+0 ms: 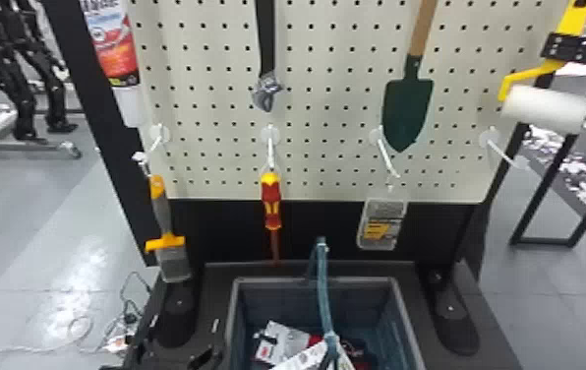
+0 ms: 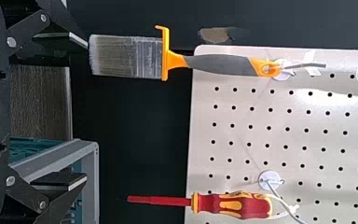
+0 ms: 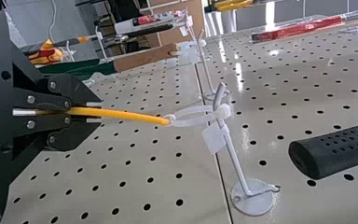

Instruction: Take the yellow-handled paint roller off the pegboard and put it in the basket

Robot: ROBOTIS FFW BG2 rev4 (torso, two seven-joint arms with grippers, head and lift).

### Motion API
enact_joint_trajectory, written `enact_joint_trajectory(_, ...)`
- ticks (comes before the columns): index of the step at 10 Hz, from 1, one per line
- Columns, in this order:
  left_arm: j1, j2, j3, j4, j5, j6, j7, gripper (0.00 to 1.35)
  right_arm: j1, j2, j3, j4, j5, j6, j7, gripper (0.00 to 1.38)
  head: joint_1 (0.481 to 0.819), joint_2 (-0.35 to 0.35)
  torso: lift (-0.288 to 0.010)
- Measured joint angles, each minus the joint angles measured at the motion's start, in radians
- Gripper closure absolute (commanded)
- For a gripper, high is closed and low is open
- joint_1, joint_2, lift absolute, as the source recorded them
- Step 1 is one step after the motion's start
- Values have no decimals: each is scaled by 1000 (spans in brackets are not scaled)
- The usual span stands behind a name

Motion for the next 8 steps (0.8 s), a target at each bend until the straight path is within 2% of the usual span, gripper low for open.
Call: enact_joint_trajectory(8,1,0,2,0,-1,-2,0,288,12,0,-14,-9,0,0,0,1291,549,0,-100)
